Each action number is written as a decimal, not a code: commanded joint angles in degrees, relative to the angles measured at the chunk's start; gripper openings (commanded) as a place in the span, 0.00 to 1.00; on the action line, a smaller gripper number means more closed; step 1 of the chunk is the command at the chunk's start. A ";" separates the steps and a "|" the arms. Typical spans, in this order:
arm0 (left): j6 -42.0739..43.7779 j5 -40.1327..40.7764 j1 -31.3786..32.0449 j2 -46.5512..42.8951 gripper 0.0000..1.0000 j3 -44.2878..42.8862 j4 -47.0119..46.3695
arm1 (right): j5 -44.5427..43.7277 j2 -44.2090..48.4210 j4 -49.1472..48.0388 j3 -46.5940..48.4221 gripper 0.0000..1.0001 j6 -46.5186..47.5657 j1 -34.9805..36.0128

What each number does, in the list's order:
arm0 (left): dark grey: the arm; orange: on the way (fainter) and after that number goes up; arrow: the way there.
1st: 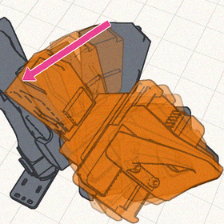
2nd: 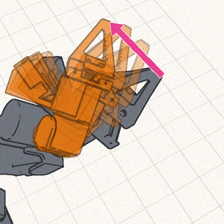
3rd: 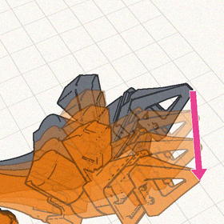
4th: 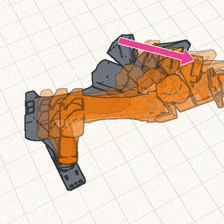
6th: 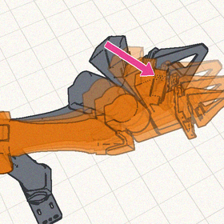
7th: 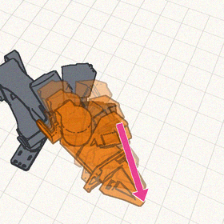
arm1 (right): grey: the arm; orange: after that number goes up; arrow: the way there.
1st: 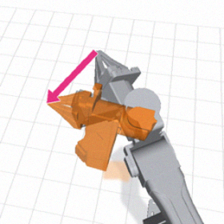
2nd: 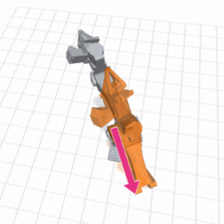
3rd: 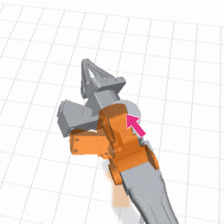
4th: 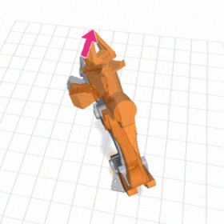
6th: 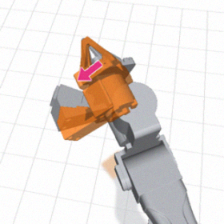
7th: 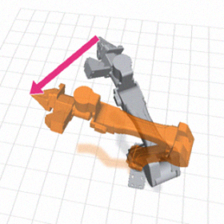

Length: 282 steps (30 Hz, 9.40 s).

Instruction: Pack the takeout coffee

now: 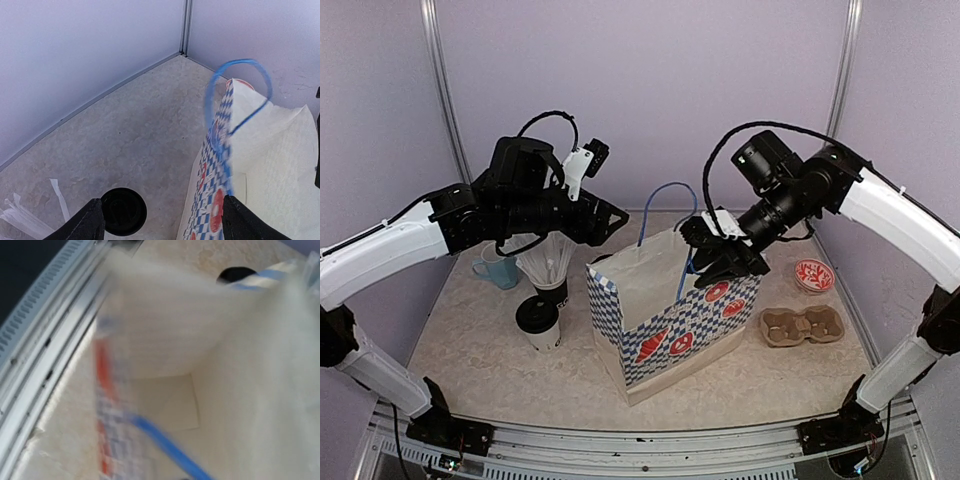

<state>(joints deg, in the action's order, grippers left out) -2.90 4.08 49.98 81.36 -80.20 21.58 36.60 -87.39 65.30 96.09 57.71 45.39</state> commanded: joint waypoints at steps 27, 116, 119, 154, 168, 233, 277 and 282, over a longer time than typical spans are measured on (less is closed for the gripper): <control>2.72 -1.55 -4.12 -10.05 0.80 11.08 -5.66 | -24.92 18.57 -8.60 -44.82 0.37 18.93 -44.41; 3.16 -0.76 1.17 -7.49 0.81 5.56 -1.54 | 20.51 -1.59 -9.14 12.19 0.25 -11.66 -14.22; 3.16 -1.16 1.09 -7.46 0.81 5.88 -1.28 | 19.65 -2.58 -9.40 10.15 0.25 -11.26 -14.10; 0.81 -2.47 -3.37 -10.63 0.81 11.25 -3.39 | -12.68 -2.38 1.28 0.39 0.25 -13.65 1.36; -0.84 -0.83 -3.65 -11.22 0.82 12.47 -2.69 | -22.49 -9.12 8.13 4.83 0.23 -3.84 4.18; -1.12 -11.93 -11.30 -12.63 0.81 23.42 -12.16 | -34.48 -14.20 9.36 -3.32 0.30 -4.37 10.42; -17.79 14.62 -0.10 -8.48 0.76 2.02 27.74 | -6.82 7.07 4.28 6.58 0.57 -3.62 -10.60; -27.47 12.43 -3.13 -8.79 0.73 2.54 38.16 | -5.47 8.27 -0.28 3.65 0.57 -5.90 -12.91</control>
<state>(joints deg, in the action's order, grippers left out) -20.47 15.42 48.62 72.38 -77.30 46.96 27.44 -80.44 69.78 101.84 54.41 33.95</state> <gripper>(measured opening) 0.736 0.567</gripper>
